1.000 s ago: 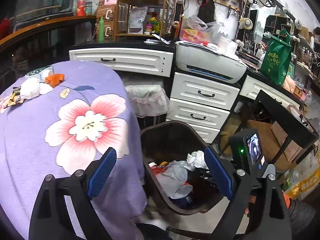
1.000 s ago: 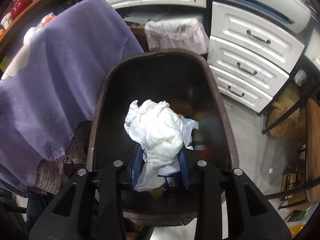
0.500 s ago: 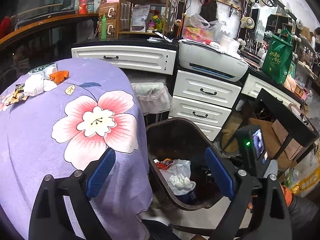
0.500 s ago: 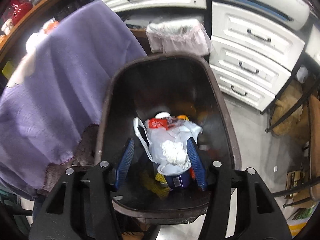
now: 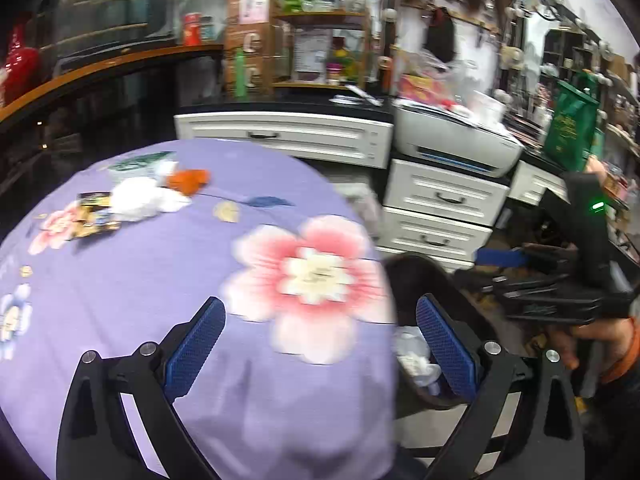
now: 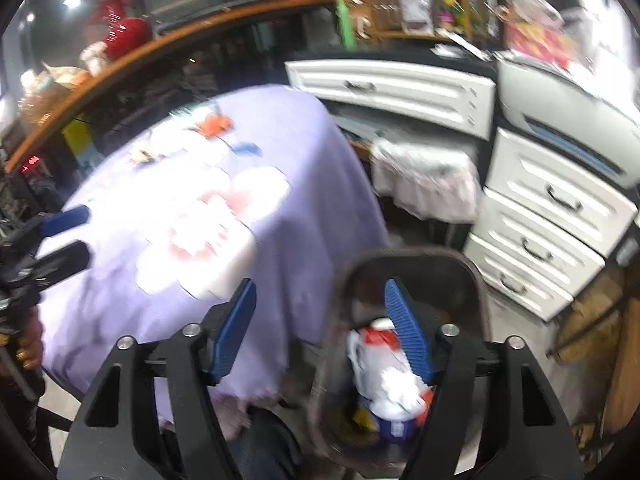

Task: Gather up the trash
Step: 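Move both tools back over the table toward the remaining trash, then grasp the white tissue beside the snack bag with the left tool, then grasp the green drink carton with the right tool while the left tool holds the tissue, then carry the tissue with the left tool while the right tool carries the green carton to the bin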

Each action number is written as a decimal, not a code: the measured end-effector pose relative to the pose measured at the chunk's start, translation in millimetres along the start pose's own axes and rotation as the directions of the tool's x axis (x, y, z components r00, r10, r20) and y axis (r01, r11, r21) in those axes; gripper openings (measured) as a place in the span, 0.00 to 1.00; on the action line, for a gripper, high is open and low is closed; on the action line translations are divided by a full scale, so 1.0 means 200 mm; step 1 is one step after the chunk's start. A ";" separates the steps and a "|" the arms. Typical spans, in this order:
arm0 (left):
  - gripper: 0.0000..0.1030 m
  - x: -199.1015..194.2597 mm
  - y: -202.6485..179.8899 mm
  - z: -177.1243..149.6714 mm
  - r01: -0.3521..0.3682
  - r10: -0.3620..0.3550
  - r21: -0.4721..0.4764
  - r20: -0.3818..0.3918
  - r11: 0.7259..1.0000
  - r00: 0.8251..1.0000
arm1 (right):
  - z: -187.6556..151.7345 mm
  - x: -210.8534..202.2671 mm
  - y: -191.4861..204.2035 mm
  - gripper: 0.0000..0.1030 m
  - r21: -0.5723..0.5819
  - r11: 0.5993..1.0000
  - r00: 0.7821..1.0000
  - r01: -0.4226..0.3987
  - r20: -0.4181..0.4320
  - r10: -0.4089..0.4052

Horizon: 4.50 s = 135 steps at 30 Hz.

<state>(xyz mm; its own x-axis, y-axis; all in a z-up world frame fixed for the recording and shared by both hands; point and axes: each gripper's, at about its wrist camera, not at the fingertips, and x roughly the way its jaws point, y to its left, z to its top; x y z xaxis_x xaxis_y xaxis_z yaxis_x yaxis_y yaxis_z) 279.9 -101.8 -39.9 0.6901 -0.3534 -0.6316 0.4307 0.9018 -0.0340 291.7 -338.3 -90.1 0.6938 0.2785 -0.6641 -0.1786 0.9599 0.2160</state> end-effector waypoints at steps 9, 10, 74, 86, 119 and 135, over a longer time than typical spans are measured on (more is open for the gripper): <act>0.92 0.03 0.59 0.17 -0.177 0.177 -0.024 0.017 0.984 0.984 | 0.24 0.16 0.31 0.66 -0.077 0.992 0.995 -0.104 -0.020 0.102; 0.92 0.06 0.66 0.20 -0.202 0.202 -0.018 0.009 0.979 0.979 | 0.25 0.17 0.34 0.66 -0.090 0.990 0.994 -0.107 -0.027 0.105; 0.11 0.13 1.00 0.23 -0.016 0.018 -0.081 0.017 0.997 1.000 | 1.37 1.73 1.36 0.48 -0.705 0.621 0.896 -0.342 -0.443 -0.010; 0.11 0.15 1.01 0.23 -0.018 0.020 -0.097 0.029 0.995 0.999 | 1.50 1.35 1.26 0.48 -0.583 0.747 0.940 -0.319 -0.295 0.172; 0.11 0.23 -0.44 0.07 0.283 -0.273 0.109 -0.092 0.953 0.957 | 0.04 -0.14 -0.31 0.48 -0.073 0.993 0.994 0.093 -0.043 -0.096; 0.12 0.79 -0.83 -0.28 0.256 -0.199 0.119 -0.356 0.959 0.913 | -0.45 -0.31 -0.64 0.48 0.130 0.956 0.965 0.262 -0.034 -0.260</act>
<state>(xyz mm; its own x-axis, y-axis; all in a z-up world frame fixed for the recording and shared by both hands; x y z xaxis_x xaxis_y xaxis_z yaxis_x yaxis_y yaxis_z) 285.1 -293.1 -176.8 0.3368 -0.4138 -0.8458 0.6591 0.7451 -0.1021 208.5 -475.1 -139.8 0.6926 0.0202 -0.7211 0.1019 0.9868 0.1255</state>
